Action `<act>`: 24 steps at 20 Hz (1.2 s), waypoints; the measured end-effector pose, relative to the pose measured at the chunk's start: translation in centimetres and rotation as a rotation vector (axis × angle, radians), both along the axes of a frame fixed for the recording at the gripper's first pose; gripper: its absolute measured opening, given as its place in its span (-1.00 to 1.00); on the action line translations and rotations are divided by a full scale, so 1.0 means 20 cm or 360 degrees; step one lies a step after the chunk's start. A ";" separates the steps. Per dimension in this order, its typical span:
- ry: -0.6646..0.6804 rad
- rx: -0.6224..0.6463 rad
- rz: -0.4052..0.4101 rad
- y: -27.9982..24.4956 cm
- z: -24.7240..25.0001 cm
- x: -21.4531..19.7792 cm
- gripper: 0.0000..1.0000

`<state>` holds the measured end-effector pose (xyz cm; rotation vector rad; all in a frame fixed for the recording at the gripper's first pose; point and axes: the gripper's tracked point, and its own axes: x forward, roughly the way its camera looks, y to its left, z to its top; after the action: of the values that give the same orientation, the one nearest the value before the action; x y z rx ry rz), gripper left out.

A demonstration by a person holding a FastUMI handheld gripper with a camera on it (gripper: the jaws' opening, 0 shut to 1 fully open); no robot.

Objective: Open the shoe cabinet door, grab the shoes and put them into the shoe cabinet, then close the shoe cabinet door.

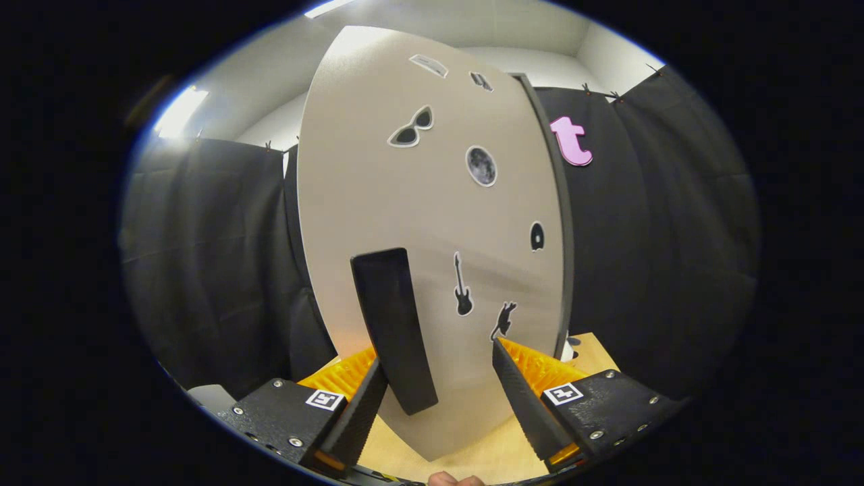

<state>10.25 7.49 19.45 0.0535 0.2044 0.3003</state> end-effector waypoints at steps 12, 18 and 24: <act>0.0025 -0.0113 0.0028 0.38 -0.11 0.14 0.84; 0.0040 -0.0141 -0.0015 0.45 -0.09 0.20 0.84; 0.0068 -0.0127 -0.0062 0.48 -0.10 0.26 0.84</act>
<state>15.54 17.16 17.48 -0.0153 0.2572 0.2520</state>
